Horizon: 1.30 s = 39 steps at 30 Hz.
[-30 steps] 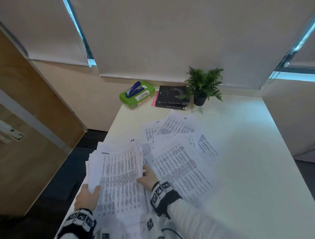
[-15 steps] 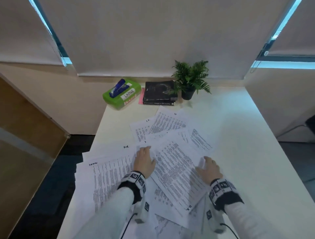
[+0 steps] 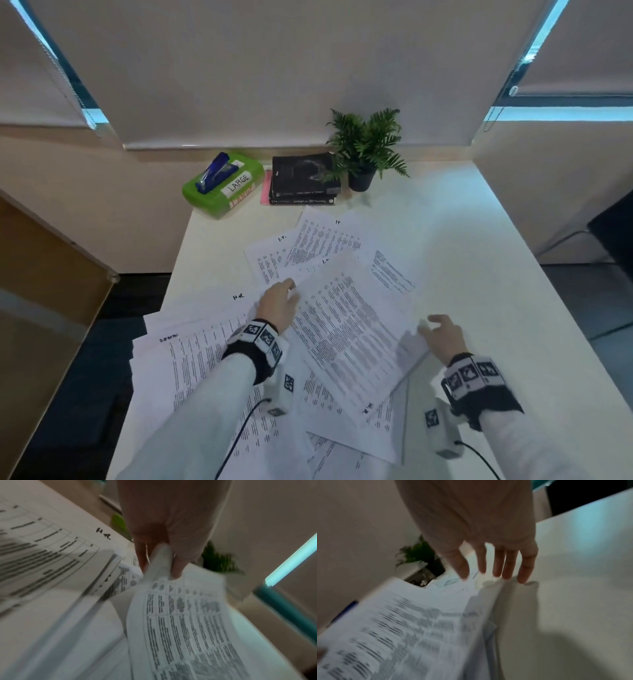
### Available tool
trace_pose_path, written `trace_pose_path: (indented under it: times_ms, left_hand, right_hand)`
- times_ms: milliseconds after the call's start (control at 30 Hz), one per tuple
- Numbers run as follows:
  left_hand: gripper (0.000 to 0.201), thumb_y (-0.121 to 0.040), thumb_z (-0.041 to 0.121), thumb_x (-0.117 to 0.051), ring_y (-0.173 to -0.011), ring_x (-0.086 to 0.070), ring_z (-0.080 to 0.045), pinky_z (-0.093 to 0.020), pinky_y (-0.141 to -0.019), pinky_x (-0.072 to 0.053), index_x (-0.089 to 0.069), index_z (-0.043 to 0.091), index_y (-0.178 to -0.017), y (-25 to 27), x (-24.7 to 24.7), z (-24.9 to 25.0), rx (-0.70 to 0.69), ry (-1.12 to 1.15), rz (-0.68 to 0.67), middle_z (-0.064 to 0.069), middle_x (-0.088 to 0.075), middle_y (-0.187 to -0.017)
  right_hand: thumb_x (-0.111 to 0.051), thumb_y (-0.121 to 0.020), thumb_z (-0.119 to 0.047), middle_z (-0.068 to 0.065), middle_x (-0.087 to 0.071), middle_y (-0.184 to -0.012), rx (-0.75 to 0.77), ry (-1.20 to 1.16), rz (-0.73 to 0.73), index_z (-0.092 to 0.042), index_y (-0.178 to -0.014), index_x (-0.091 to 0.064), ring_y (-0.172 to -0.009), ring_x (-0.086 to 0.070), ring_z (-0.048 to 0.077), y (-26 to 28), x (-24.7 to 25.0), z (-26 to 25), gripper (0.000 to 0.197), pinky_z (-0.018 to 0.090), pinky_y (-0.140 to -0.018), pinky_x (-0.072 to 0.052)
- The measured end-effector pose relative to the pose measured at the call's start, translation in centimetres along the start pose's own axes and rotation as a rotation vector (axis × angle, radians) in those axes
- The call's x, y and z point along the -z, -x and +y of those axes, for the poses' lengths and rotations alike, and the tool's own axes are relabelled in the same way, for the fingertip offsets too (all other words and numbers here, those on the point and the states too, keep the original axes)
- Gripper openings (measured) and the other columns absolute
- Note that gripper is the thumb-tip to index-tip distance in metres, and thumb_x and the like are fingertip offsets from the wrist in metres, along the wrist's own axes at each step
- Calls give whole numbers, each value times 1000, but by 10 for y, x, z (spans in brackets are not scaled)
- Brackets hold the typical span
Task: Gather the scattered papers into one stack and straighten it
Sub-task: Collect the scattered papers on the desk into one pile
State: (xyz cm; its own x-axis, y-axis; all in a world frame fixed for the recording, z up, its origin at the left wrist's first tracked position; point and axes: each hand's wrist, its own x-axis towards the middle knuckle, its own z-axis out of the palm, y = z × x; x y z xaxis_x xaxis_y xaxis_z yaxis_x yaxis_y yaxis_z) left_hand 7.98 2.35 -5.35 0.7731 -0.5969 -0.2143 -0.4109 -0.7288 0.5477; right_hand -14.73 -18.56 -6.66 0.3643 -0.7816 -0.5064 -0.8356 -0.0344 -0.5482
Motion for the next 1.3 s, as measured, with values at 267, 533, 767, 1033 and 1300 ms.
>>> trace_pose_path:
  times_ms: [267, 533, 767, 1033, 1300]
  left_hand:
    - [25, -95, 14, -50, -106, -59, -26, -34, -87, -47, -52, 4, -118, 24, 10, -18, 292, 685, 85, -10, -61, -120]
    - [31, -96, 12, -49, -109, -58, -35, -37, -89, -46, -49, -6, -121, 55, 14, -50, 358, 592, 105, -23, -57, -127]
    - [18, -90, 3, -55, -87, -64, -37, -46, -70, -55, -56, 6, -107, 79, 5, -54, 528, 943, 4, -21, -65, -109]
    - [60, -82, 70, -42, -57, -68, -19, -31, -74, -57, -65, 14, -82, 108, 19, -18, 458, 127, -840, -8, -71, -65]
    - [50, -90, 45, -50, -110, -52, -26, -37, -91, -46, -44, 10, -125, 20, 10, -10, 128, -220, 26, -10, -50, -124]
  right_hand:
    - [-51, -91, -41, 12, -56, -105, -140, -565, -3, -12, -112, -45, -88, -57, 26, 42, -15, 7, 37, 41, -78, -51]
    - [-57, -87, -14, 9, -52, -91, -263, -55, -286, -5, -86, -51, -79, -50, 21, 68, -28, 26, 11, 35, -65, -53]
    - [-70, -73, -47, 8, -46, -124, -114, 217, -182, -8, -126, -37, -108, -53, 20, 111, -65, 40, 74, 26, -88, -47]
    - [-64, -80, -31, 2, -58, -87, -101, 159, -181, -15, -86, -50, -79, -57, 19, 104, -52, 35, 22, 28, -74, -47]
    - [-55, -88, -31, 2, -55, -87, -26, 31, -58, -16, -94, -44, -79, -54, 19, 89, -50, 25, 20, 26, -69, -43]
